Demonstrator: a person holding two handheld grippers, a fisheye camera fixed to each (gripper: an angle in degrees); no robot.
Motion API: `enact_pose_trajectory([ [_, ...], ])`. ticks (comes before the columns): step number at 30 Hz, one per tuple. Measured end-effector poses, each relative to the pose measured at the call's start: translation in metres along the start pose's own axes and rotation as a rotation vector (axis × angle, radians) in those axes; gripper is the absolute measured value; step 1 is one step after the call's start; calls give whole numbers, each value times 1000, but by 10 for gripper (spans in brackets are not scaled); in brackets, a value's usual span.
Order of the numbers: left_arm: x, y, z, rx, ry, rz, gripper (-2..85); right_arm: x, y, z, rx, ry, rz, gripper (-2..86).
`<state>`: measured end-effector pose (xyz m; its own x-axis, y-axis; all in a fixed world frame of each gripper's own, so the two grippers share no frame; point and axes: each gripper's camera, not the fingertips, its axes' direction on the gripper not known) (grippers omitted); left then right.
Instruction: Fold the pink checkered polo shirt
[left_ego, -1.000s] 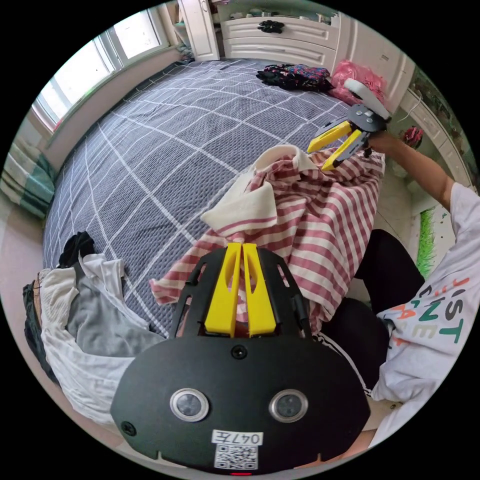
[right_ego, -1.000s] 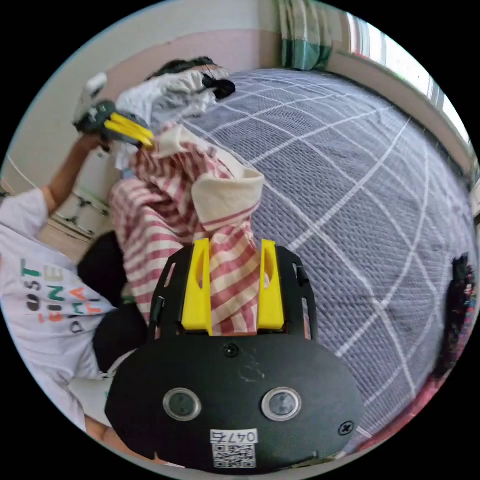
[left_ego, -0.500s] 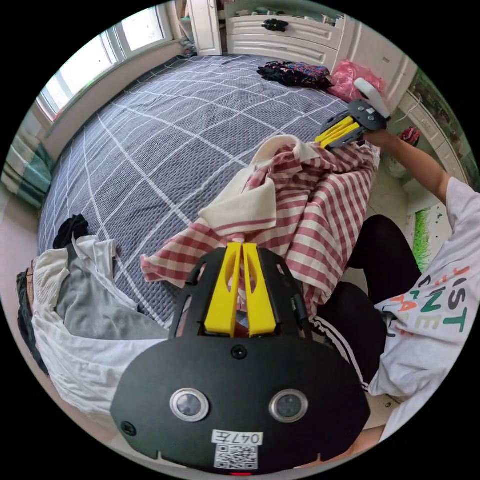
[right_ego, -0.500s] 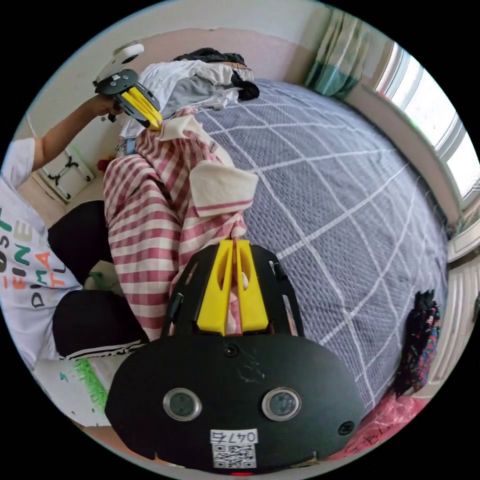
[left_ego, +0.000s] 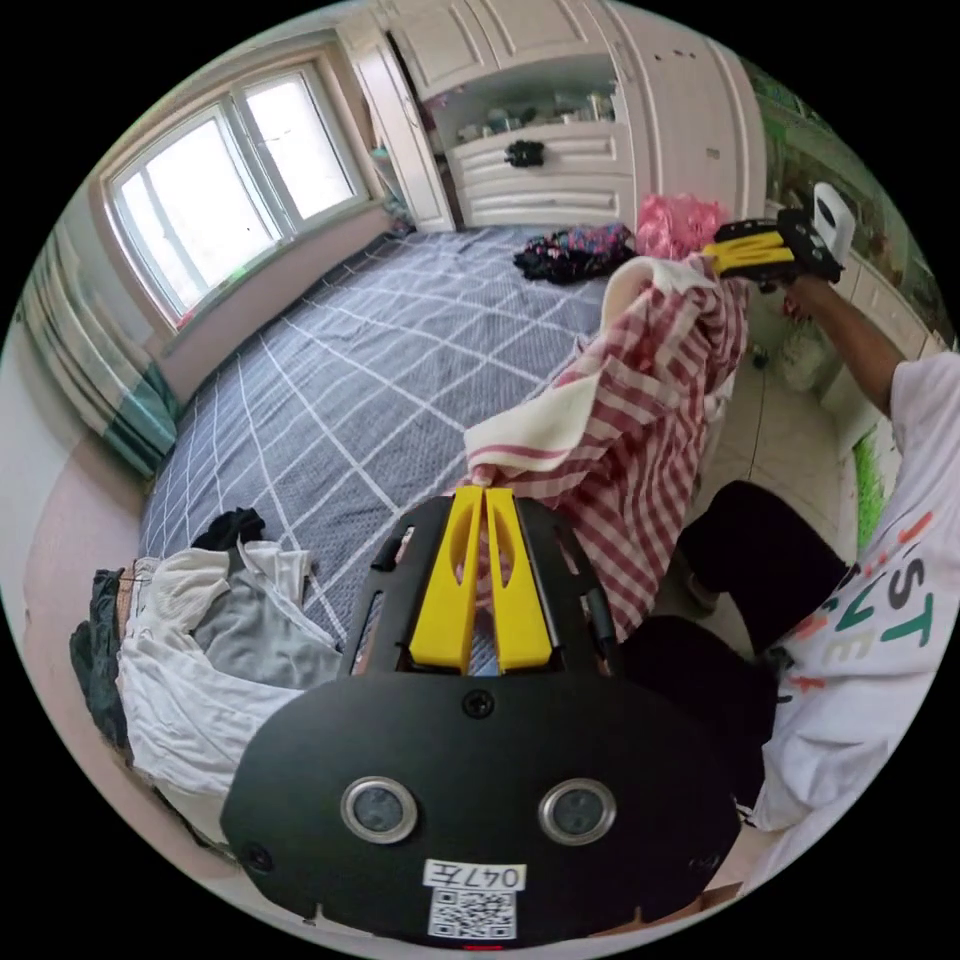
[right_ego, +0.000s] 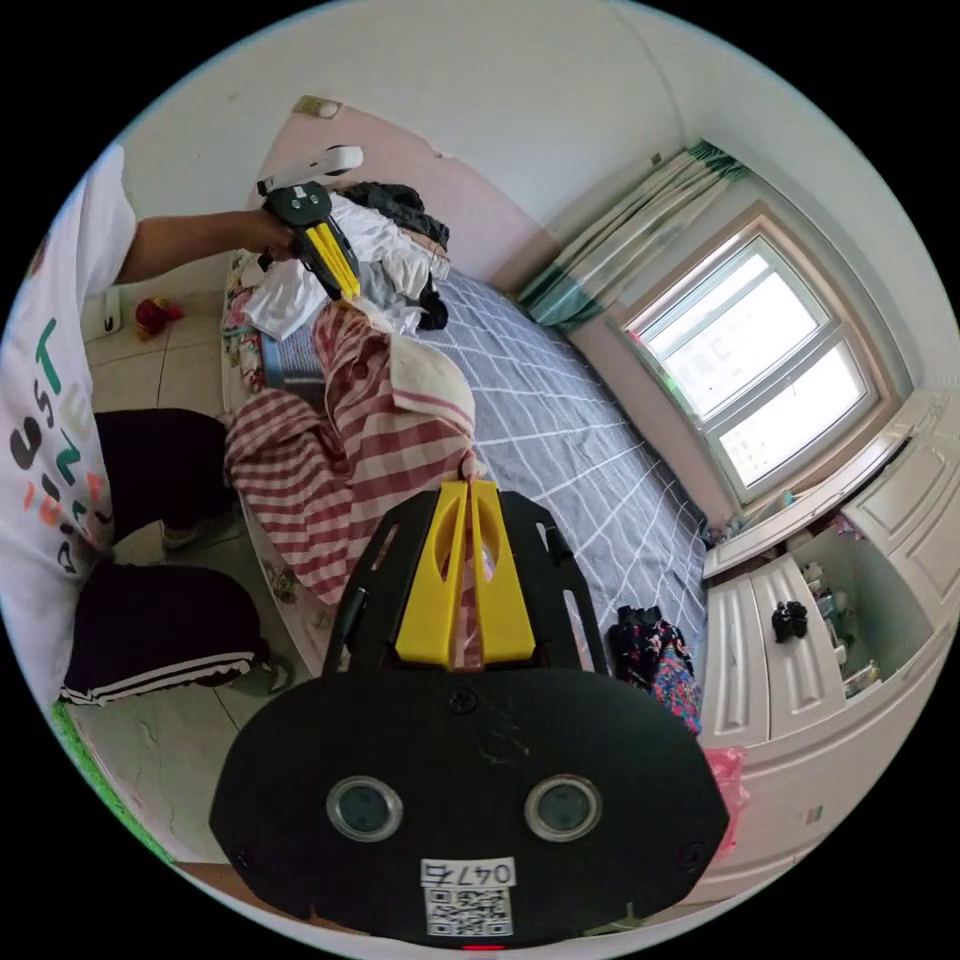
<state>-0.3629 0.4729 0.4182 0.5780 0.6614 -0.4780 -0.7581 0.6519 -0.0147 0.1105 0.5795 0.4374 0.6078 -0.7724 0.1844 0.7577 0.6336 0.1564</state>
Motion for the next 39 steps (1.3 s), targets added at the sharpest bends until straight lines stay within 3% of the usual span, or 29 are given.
enact_pose_trajectory([
  [4, 2, -8, -36, 37, 13, 3, -8, 6, -11, -44, 6, -14, 21, -5],
  [10, 31, -7, -25, -46, -3, 50, -8, -9, 1, -11, -98, 2, 6, 0],
  [14, 83, 24, 8, -221, -149, 212, -8, -58, 34, 2, -96, -156, -19, 38],
  [18, 97, 61, 57, -338, -23, 129, -8, -97, 68, 21, -196, -205, 44, 67],
  [21, 95, 76, 67, -339, 14, 56, -8, -107, 82, 15, -161, -286, 128, 70],
  [26, 93, 84, 69, -327, 43, 13, -8, -147, 71, 15, -167, -396, 33, 71],
  [34, 94, 93, 81, -311, 78, 29, -3, -196, 80, 49, -272, -407, 21, 10],
  [39, 93, 110, 80, -244, 109, 63, 54, -196, 78, 12, -202, -343, 34, -3],
])
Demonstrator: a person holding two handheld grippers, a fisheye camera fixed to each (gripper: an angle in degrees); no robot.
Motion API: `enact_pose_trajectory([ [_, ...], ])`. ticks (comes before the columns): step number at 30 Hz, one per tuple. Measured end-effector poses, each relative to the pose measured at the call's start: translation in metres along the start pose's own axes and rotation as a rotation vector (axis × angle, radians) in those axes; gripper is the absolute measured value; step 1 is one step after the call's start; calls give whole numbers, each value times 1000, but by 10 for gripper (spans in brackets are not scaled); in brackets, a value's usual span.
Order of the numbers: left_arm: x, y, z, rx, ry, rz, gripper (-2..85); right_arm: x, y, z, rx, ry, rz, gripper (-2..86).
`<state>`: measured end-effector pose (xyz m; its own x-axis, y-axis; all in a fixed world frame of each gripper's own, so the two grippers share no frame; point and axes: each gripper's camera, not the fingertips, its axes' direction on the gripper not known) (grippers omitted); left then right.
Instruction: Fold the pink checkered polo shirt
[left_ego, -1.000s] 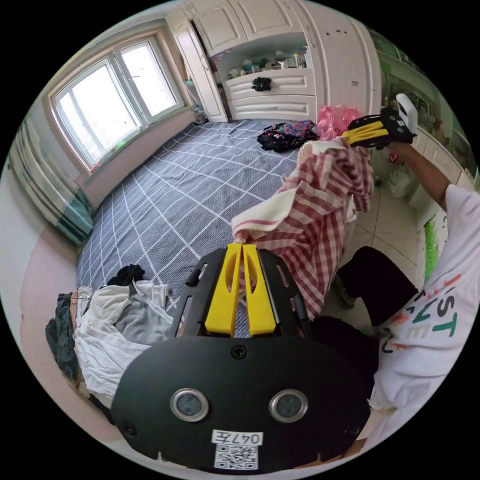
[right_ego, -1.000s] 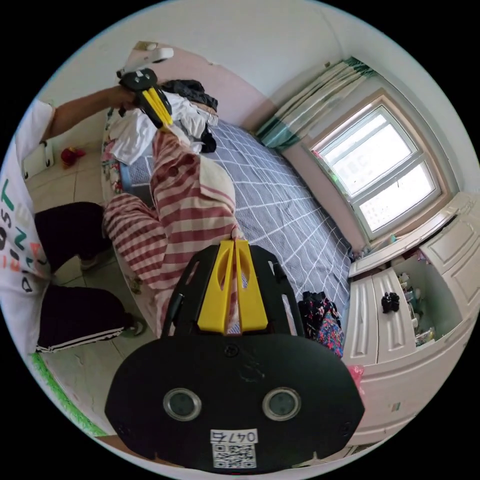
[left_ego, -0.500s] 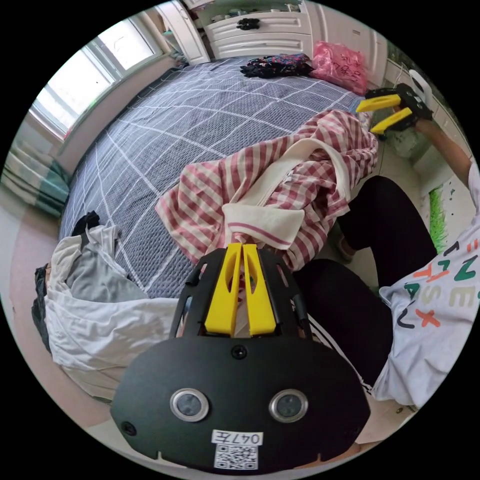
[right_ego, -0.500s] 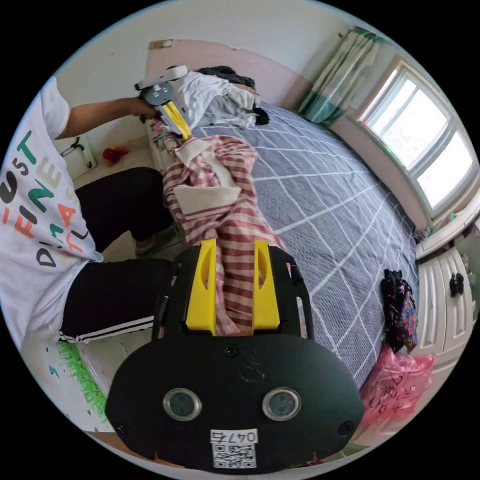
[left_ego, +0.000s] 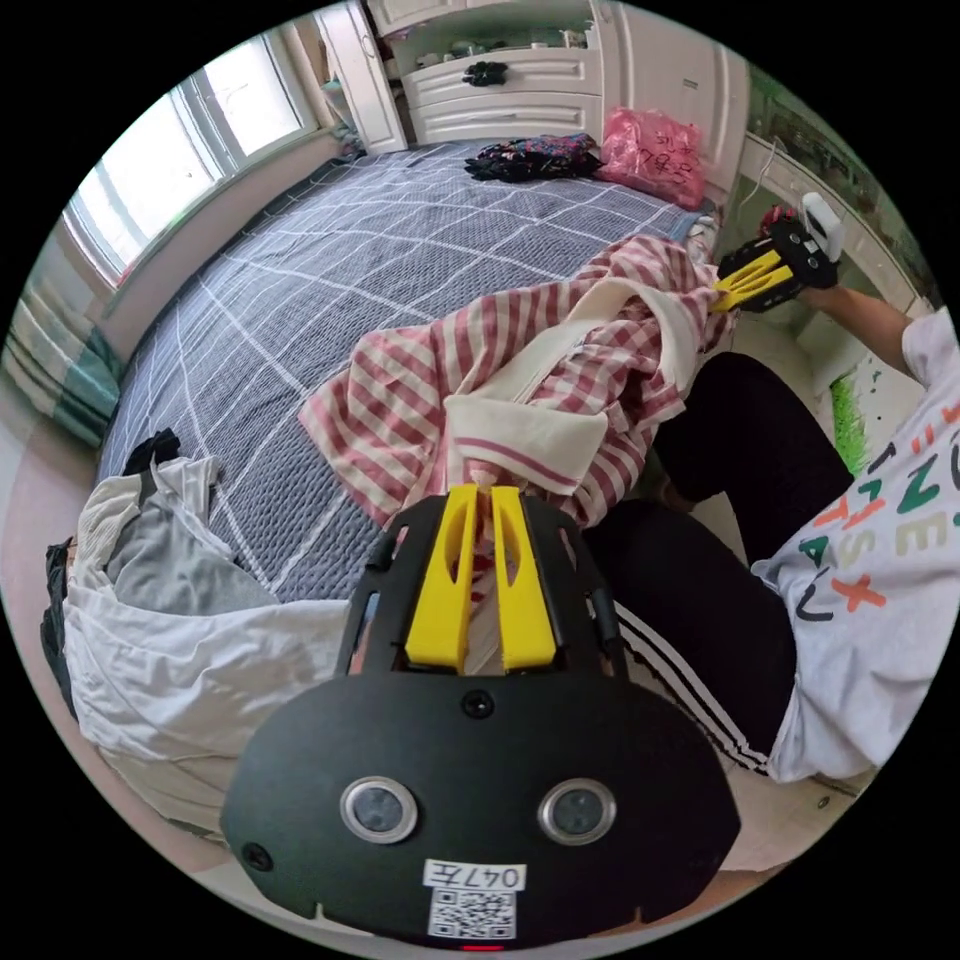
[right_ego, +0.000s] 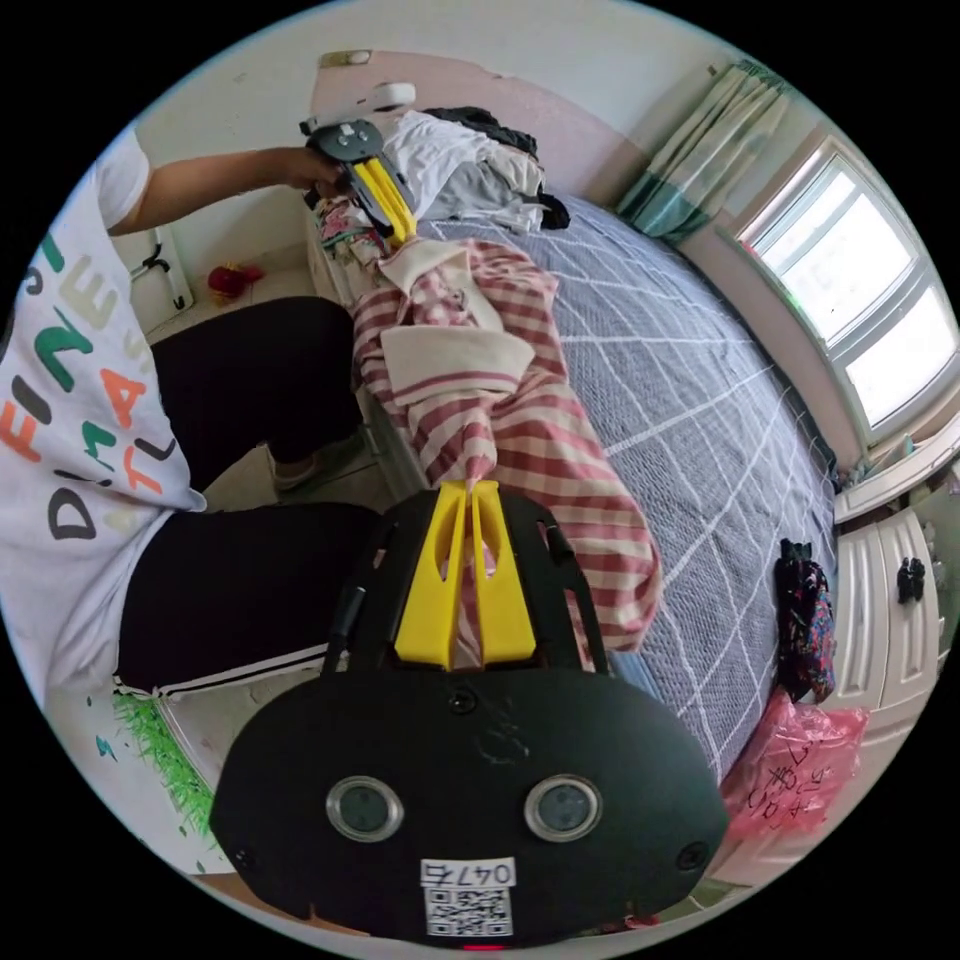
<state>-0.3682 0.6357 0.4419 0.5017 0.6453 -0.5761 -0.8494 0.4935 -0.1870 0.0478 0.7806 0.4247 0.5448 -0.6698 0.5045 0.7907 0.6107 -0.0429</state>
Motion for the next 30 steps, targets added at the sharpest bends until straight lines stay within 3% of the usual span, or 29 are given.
enact_pose_trajectory([
  [6, 10, 4, 10, -16, -17, 138, 136, -1, 3, -22, -4, 51, 36, -4],
  [10, 7, 1, 14, 18, -104, 195, 134, 1, -1, -28, -19, 65, 43, -4],
  [16, -3, -12, 31, -57, 13, 363, 119, -8, -3, -39, -73, 113, 6, -5],
  [22, 8, -17, 37, -59, 96, 451, 145, 3, 3, -62, -60, 132, 102, -5],
  [30, 2, -39, 45, 13, -21, 483, 111, 28, -10, -98, -60, 240, 118, -5],
])
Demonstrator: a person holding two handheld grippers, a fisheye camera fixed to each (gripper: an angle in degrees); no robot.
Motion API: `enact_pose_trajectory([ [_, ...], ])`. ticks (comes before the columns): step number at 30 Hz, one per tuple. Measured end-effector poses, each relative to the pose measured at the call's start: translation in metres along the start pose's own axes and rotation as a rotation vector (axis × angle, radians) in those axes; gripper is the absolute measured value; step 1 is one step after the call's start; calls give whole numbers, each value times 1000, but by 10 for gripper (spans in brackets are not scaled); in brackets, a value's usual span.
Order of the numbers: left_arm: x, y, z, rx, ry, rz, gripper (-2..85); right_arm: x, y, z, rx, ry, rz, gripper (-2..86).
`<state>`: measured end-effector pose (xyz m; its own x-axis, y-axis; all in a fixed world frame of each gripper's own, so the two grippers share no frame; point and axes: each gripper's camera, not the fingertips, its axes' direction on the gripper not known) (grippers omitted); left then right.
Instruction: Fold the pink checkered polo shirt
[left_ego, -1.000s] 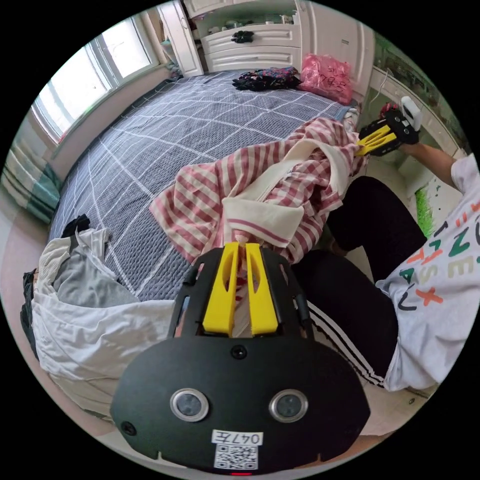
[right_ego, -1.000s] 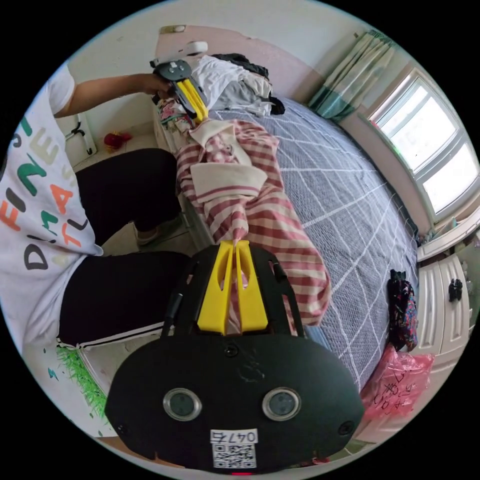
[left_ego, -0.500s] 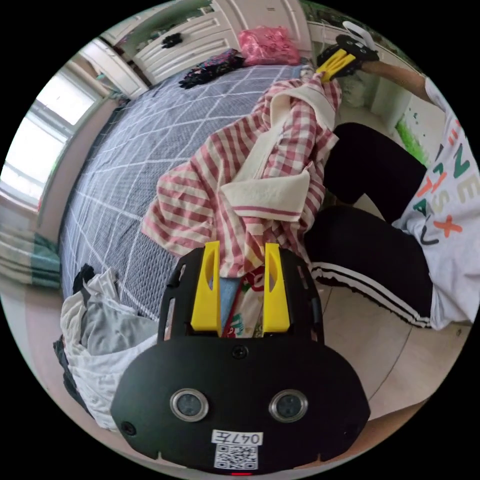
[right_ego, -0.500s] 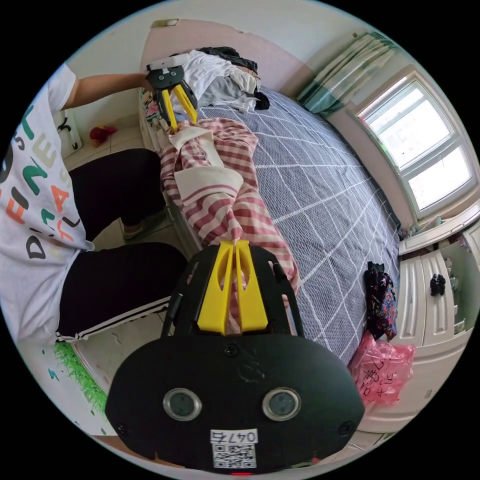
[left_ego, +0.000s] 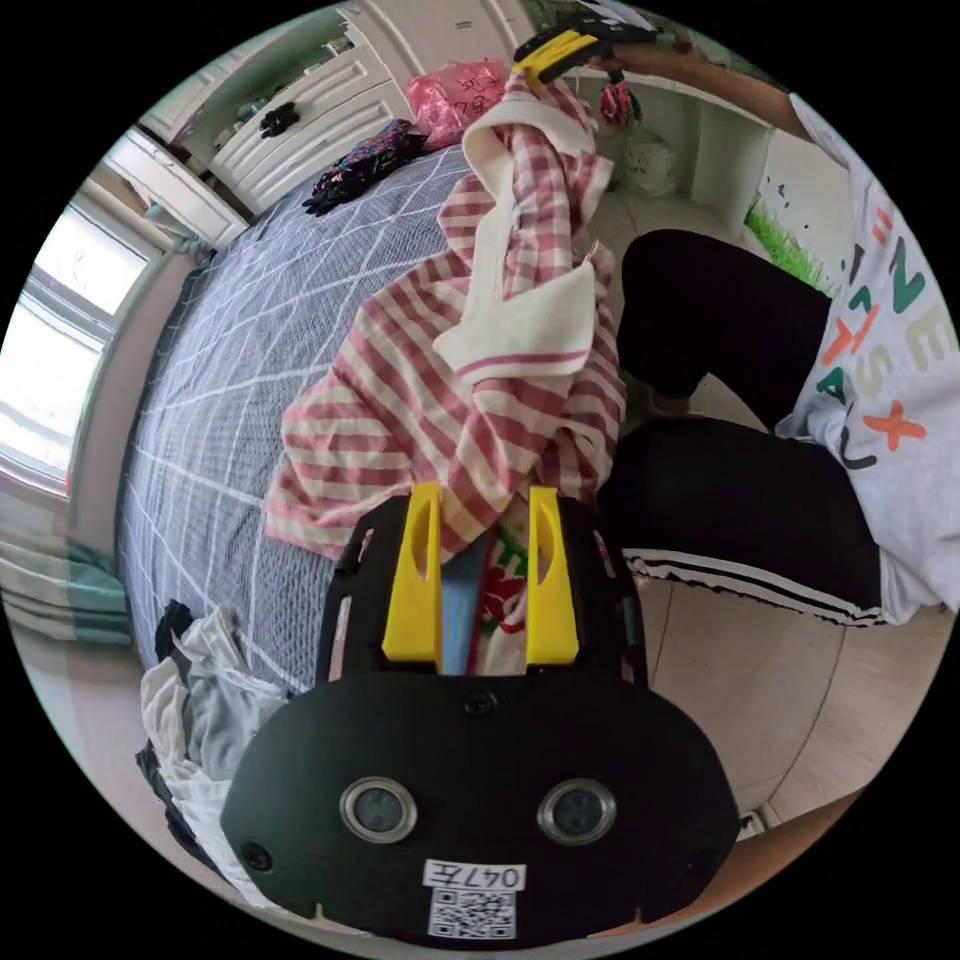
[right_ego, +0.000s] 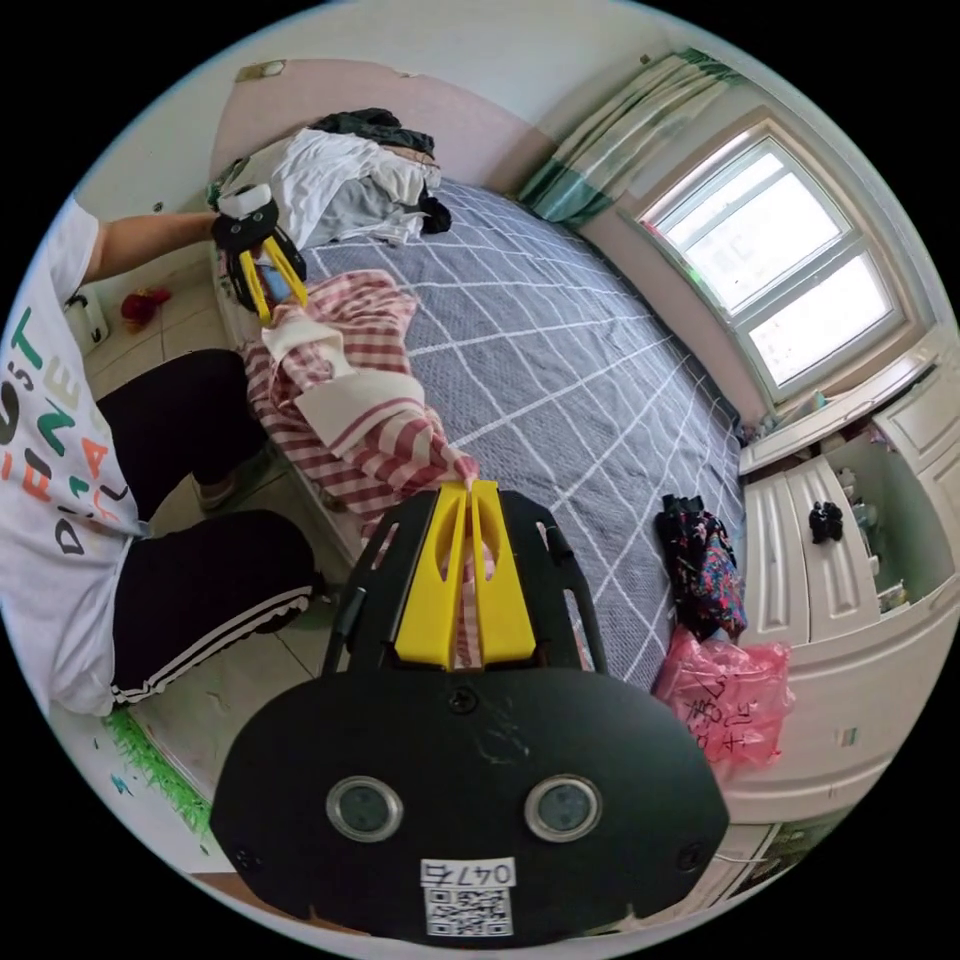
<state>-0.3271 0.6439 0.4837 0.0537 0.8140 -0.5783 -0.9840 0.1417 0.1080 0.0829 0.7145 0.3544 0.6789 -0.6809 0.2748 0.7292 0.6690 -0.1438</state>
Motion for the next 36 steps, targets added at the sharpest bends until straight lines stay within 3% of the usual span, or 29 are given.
enact_pose_trajectory([
  [14, -26, -21, -29, 168, 89, 59, 130, 66, -27, -24, -60, 27, 113, -5],
  [17, -8, -33, -32, 204, 35, 94, 116, 75, -37, -21, -78, 43, 106, -5],
  [22, -18, -44, -11, 186, 4, -5, 125, 85, -49, -21, -90, 54, 75, -5],
  [27, -63, -33, -26, 296, 150, -127, 128, 89, -32, -33, -39, 28, 57, -5],
  [30, -75, -41, -14, 225, 258, -94, 117, 87, -8, -33, -42, 4, 115, -4],
  [33, -66, -53, 1, 130, 223, -20, 88, 86, 11, -32, -55, -13, 175, -4],
  [36, -74, -53, -1, 160, 279, -78, 71, 86, 24, -37, -39, -52, 229, -4],
])
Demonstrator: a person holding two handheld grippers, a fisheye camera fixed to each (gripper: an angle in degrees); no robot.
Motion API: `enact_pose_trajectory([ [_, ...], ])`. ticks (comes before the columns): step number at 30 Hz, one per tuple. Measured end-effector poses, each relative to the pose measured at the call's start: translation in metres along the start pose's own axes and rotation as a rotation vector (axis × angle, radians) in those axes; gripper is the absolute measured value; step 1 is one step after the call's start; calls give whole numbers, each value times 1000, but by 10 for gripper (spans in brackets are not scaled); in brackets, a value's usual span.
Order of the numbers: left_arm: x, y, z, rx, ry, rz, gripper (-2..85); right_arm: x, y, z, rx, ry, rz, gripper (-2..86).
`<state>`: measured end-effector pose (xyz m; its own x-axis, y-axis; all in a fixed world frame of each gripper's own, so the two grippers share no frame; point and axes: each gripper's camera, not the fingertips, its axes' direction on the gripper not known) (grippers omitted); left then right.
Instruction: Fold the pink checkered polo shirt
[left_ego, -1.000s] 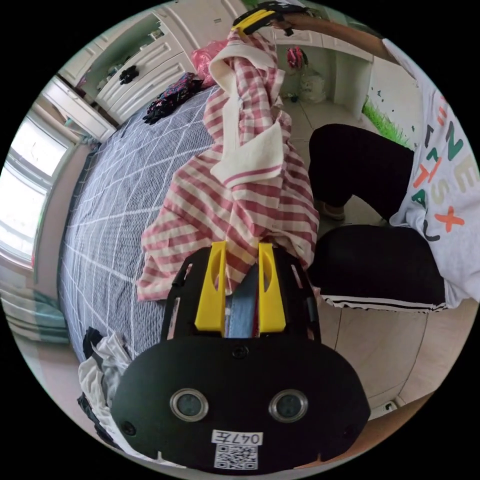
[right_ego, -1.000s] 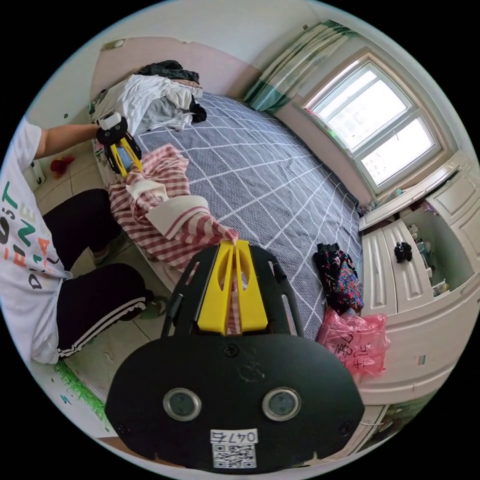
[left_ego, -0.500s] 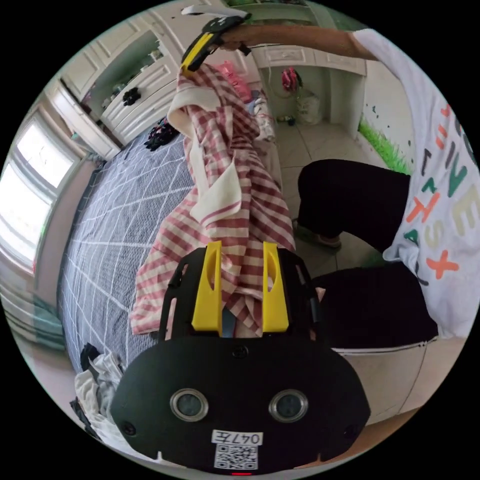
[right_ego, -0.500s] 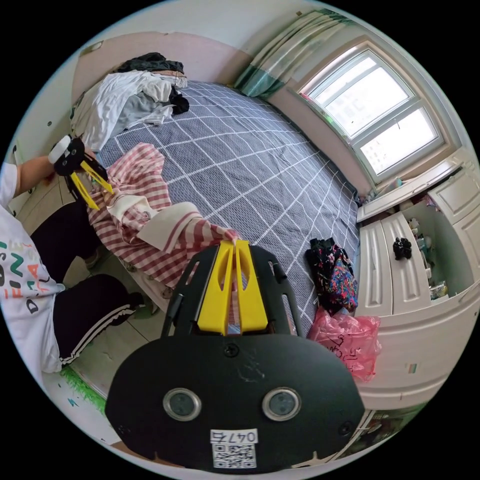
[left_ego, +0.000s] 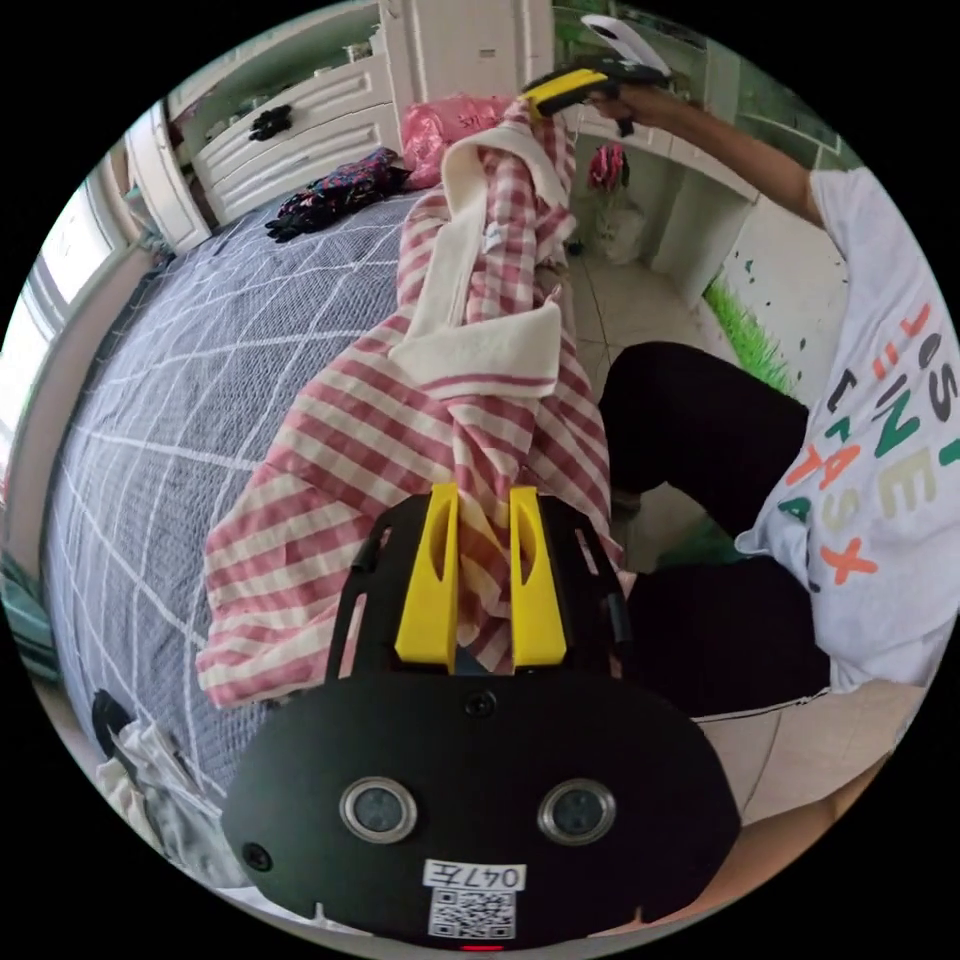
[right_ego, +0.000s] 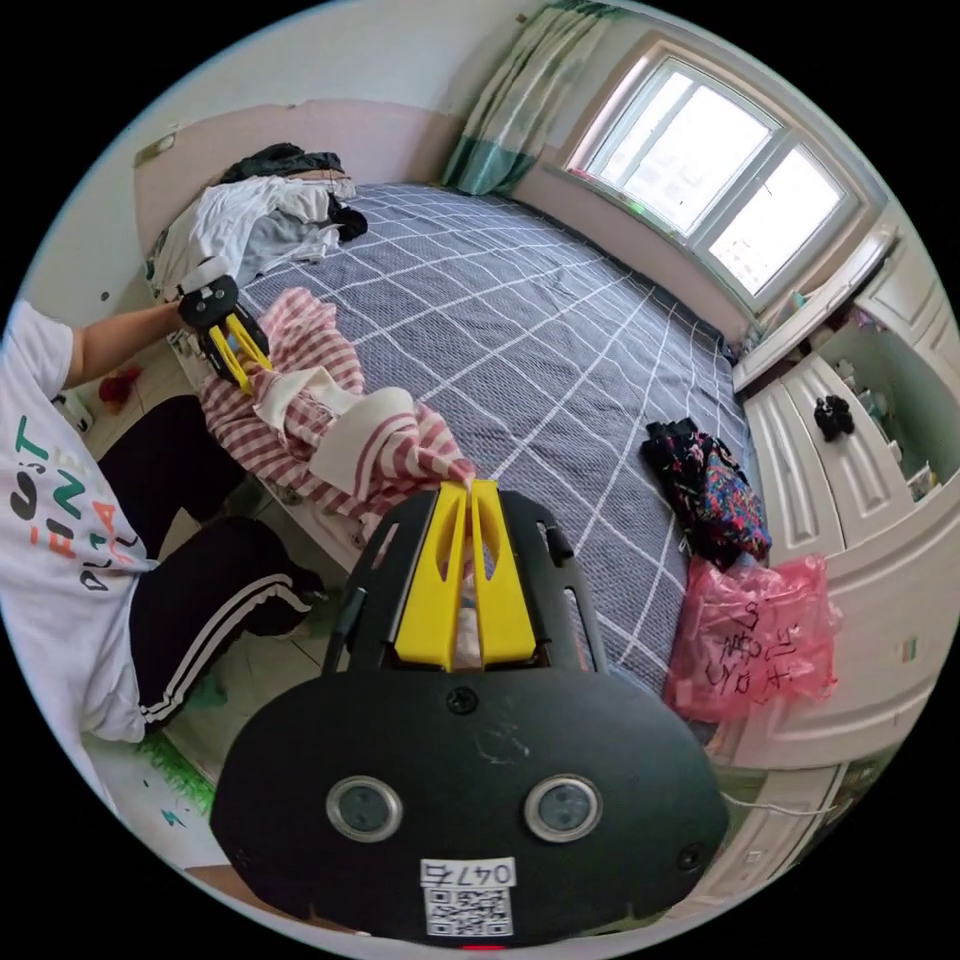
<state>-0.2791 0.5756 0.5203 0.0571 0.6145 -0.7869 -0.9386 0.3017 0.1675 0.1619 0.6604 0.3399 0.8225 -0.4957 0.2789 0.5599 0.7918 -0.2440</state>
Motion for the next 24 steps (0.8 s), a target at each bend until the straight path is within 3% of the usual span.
enact_pose_trajectory([
  [2, -6, 1, -6, 34, 50, -31, 45, -3, 8, -6, 15, -7, 12, -4],
  [7, 10, 0, -36, 53, -22, 37, -3, -9, 16, -18, 25, -12, 31, -4],
  [15, 42, -1, -196, 250, -315, -64, -8, -26, -10, -94, 129, 76, -58, -5],
  [19, 22, -21, -246, 192, -404, -156, -8, -18, -52, -125, 150, 149, -151, -6],
  [24, -71, -67, -252, 40, -448, -403, -8, 27, -132, -86, 93, 161, -173, -6],
])
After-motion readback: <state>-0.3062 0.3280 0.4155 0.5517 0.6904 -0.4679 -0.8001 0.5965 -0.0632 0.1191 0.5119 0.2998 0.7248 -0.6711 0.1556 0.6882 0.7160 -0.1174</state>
